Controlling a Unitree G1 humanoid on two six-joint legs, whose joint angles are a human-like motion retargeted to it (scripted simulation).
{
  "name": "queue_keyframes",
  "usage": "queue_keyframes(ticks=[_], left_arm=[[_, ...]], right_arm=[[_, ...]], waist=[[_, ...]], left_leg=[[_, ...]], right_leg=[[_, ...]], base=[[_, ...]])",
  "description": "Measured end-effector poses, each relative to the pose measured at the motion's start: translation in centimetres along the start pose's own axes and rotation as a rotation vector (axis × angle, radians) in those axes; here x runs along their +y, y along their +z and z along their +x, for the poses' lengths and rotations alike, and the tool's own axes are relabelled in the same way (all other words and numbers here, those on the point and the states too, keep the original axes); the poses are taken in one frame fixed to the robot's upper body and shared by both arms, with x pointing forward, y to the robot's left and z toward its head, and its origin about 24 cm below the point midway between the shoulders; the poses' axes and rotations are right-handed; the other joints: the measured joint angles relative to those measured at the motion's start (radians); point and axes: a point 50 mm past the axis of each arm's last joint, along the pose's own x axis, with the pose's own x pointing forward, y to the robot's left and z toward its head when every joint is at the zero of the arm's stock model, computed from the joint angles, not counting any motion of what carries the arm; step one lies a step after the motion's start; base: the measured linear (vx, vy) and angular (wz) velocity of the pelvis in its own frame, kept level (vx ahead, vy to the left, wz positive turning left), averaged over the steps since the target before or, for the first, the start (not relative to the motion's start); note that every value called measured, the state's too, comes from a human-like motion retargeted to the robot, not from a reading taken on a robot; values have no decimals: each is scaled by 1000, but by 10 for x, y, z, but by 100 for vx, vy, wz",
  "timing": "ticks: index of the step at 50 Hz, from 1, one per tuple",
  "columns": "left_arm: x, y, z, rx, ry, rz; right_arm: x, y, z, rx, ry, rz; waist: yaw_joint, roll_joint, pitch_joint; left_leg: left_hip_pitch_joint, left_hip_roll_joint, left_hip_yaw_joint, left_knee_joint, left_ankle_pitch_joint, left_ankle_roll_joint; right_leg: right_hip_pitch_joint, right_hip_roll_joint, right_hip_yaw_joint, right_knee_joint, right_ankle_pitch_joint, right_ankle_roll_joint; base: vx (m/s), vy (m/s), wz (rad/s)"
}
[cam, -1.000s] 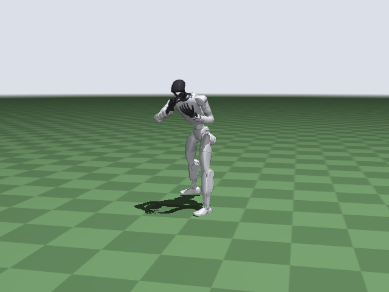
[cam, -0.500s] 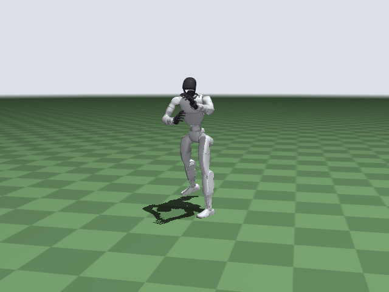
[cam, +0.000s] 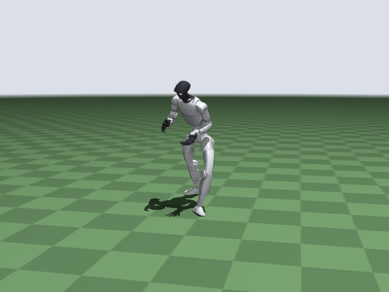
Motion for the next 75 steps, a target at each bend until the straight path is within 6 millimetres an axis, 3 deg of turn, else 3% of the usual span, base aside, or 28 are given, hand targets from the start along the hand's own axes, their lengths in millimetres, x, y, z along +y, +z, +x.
queue_keyframes(ticks=[3,5,7,8,10,12,17,20,22,25,27,30,33,37,40,43,45,48,50,55,60,62,65,66,70,72,73,75], left_arm=[[50,-16,-46,61,260,-151],[78,-10,-70,125,414,197],[72,-21,-83,202,373,-33],[79,-7,-82,216,393,297],[74,4,-70,217,337,640],[44,-30,-57,368,125,43],[19,-69,3,459,-187,487],[10,-105,27,456,-174,662],[1,-124,33,429,-80,568],[-5,-127,45,411,-174,792],[1,-114,56,379,-178,1003],[32,-86,69,289,38,1255],[75,-63,63,203,472,1379],[115,-32,38,148,768,1376],[136,1,16,227,670,1474],[139,35,1,223,580,1515],[141,57,-11,195,597,1540],[118,89,3,77,512,1627],[98,112,13,10,445,1692],[87,152,-13,-203,570,1656],[79,122,-10,-239,499,1530],[71,107,-21,-178,378,1481],[53,90,-30,-105,233,1332],[46,86,-34,-92,192,1255],[23,71,-49,-35,75,794],[21,72,-63,-119,219,573],[12,70,-68,-154,188,419],[-13,50,-69,12,-48,404]], right_arm=[[3,-3,-2,32,-96,108],[0,-13,-15,110,-159,139],[3,-21,-29,186,-156,172],[0,-21,-36,198,-162,170],[-2,-19,-46,215,-138,197],[5,-21,-52,254,-70,231],[-5,-20,-64,263,12,158],[-18,-15,-65,260,91,49],[-19,-12,-64,263,159,13],[-22,3,-58,215,314,-28],[-23,19,-59,174,441,-110],[-17,28,-62,132,459,-131],[-10,25,-66,124,386,-137],[3,20,-68,92,418,-237],[13,15,-71,97,513,-200],[15,7,-73,137,510,-139],[11,-2,-80,215,469,-118],[9,-18,-75,270,338,-20],[6,-17,-71,246,266,-5],[-5,-12,-77,234,157,-119],[-36,-39,-100,426,-84,-154],[-40,-49,-105,463,-119,-244],[-47,-53,-88,390,-128,-409],[-49,-50,-78,333,-128,-458],[-57,-23,-32,78,-163,-574],[-56,-1,-13,-57,-195,-595],[-52,6,-5,-126,-228,-582],[-51,22,5,-218,-247,-583]], waist=[[53,-58,-20],[103,-85,-35],[127,-95,-44],[119,-87,-54],[82,-73,-78],[46,-69,-96],[17,59,-88],[60,130,-90],[98,159,-92],[144,260,-18],[118,304,73],[83,360,147],[91,452,147],[41,498,147],[13,424,147],[22,274,134],[34,150,147],[151,2,128],[293,-25,100],[379,-103,147],[354,-149,147],[345,-188,147],[408,-120,147],[421,-97,147],[448,22,147],[431,86,147],[411,113,147],[356,172,147]], left_leg=[[-3,-7,-69,115,-91,86],[30,-57,-119,132,-106,95],[101,-173,-188,51,-110,85],[127,-225,-250,15,-117,92],[178,-331,-396,-79,-110,96],[248,-426,-542,-217,-61,66],[385,-380,-938,-335,-6,-85],[439,-298,-1086,-406,4,-77],[436,-241,-1153,-393,-17,1],[471,-85,-1296,-317,-34,-86],[537,-89,-1368,-293,18,-114],[577,-83,-1433,-253,113,-114],[538,57,-1434,-224,145,-114],[418,249,-1311,-147,109,-114],[370,259,-1153,-76,104,-114],[378,132,-1180,-121,125,-114],[412,8,-1213,-101,77,-114],[375,-11,-1231,-205,110,-114],[346,91,-1227,-246,128,-114],[222,44,-1280,-89,1,-114],[-15,-145,-1415,-66,-50,-113],[-37,-279,-1377,-67,-41,-81],[-13,-259,-1361,-109,-20,-88],[5,-243,-1354,-134,-7,-98],[107,-143,-1296,-234,46,-114],[193,-68,-1222,-313,90,-101],[239,-40,-1180,-348,109,-100],[320,3,-1091,-409,150,-107]], right_leg=[[29,-46,-20,102,45,-28],[45,-93,-16,236,129,-51],[41,-102,73,422,206,-73],[31,-55,165,515,223,-73],[-19,111,365,721,171,-50],[-113,200,371,981,65,-70],[-395,306,172,1601,-13,-140],[-691,339,146,1946,-16,-82],[-940,371,158,2121,9,6],[-1195,443,114,2248,23,112],[-1280,365,177,2273,54,166],[-1373,148,310,2215,168,167],[-1428,18,468,2081,167,167],[-1315,-330,614,1850,113,157],[-1135,-465,622,1429,323,151],[-781,-488,543,666,560,170],[-424,-566,532,133,551,169],[-280,-493,336,-130,452,167],[-327,-288,258,-158,454,170],[-259,-98,376,-59,534,170],[-283,18,442,-44,467,170],[-285,-66,321,-62,434,127],[-253,-72,-53,-12,246,4],[-247,-74,-85,1,201,6],[-316,-54,28,138,76,26],[-384,-20,83,235,43,3],[-405,-8,101,273,35,5],[-440,14,145,326,22,6]], base=[[49,26,75],[65,34,165],[71,35,276],[72,28,361],[68,18,417],[58,5,419],[43,-9,358],[25,-17,228],[19,-27,162],[20,-38,187],[18,-24,275],[13,-19,264],[17,-31,209],[30,-40,240],[9,-27,158],[7,-34,93],[37,-69,158],[11,-80,39],[-6,-65,-119],[9,-47,28],[3,-52,187],[-8,-38,163],[-17,-50,4],[-21,-55,-48],[-21,-50,-90],[-18,-45,-154],[-17,-39,-138],[-15,-31,-111]])
